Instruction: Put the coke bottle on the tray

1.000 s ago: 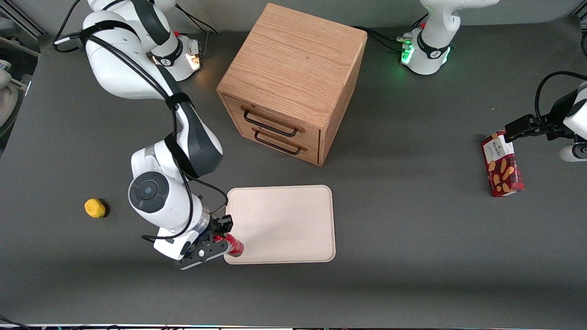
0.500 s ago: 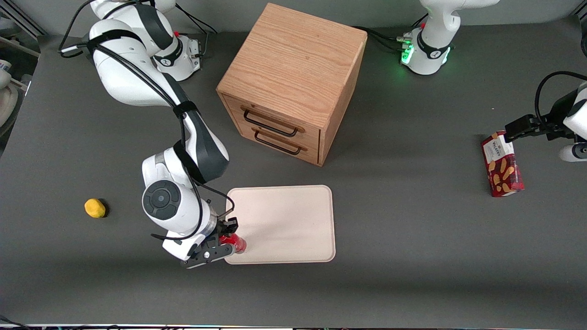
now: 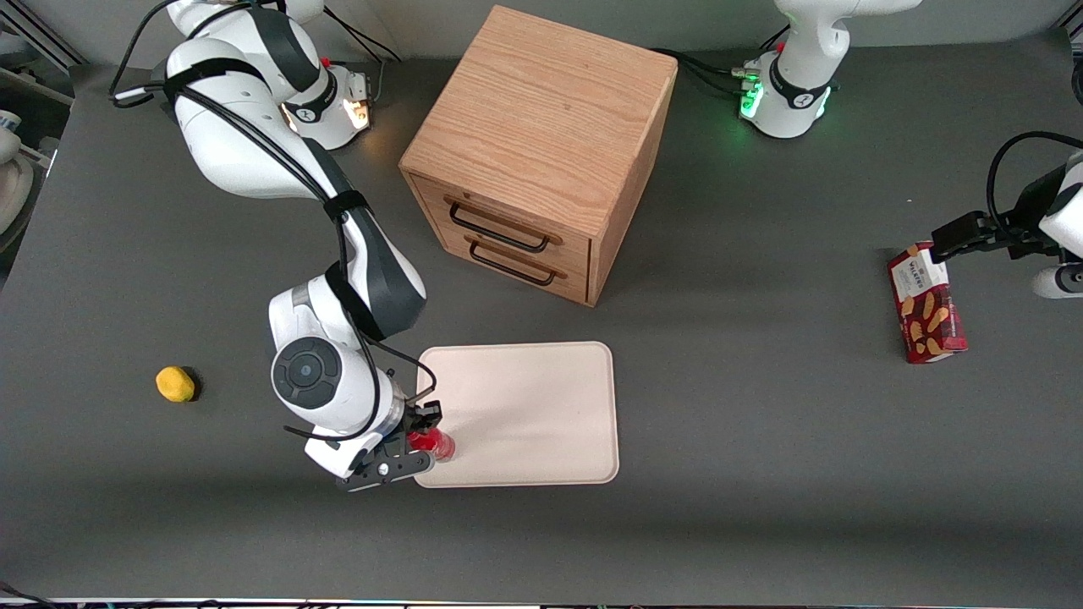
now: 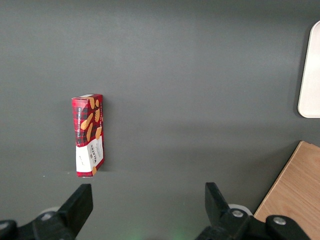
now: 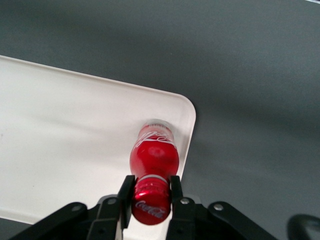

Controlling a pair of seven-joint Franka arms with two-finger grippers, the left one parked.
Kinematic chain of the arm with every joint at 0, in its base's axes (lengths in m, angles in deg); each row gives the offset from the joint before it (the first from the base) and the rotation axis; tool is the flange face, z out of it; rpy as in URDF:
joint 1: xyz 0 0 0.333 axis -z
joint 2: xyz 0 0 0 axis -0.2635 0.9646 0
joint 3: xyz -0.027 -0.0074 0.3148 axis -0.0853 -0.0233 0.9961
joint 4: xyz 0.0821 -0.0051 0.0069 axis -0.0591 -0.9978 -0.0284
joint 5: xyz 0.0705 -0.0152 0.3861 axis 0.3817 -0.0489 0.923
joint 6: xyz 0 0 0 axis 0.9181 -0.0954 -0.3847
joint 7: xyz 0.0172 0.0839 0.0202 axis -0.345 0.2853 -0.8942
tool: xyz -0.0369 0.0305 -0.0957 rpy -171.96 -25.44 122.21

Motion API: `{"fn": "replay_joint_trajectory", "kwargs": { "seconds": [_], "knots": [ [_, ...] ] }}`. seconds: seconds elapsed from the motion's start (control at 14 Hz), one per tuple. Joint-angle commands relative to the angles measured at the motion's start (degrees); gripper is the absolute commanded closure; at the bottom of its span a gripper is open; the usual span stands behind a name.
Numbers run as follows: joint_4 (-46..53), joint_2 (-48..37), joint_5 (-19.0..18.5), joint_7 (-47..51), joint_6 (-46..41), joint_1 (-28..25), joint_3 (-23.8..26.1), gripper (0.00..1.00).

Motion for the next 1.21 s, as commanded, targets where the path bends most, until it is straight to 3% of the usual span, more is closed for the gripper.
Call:
{"fn": "replay_joint_trajectory", "kwargs": {
  "seconds": [0.0,0.43,0.57,0.93,1.14],
  "knots": [
    [-1.2,-0.6,-1.4,3.3,1.7,-0.2,0.3,0.00],
    [-1.1,-3.0,-1.0,4.5,1.9,0.6,0.5,0.00],
    [-1.9,-6.5,-0.3,5.5,1.1,3.1,1.1,0.00],
    [-26.9,-29.3,2.8,4.4,0.7,8.8,0.7,0.00],
    [-42.3,-44.6,5.7,3.3,0.5,9.3,-3.8,0.00]
  ]
}}
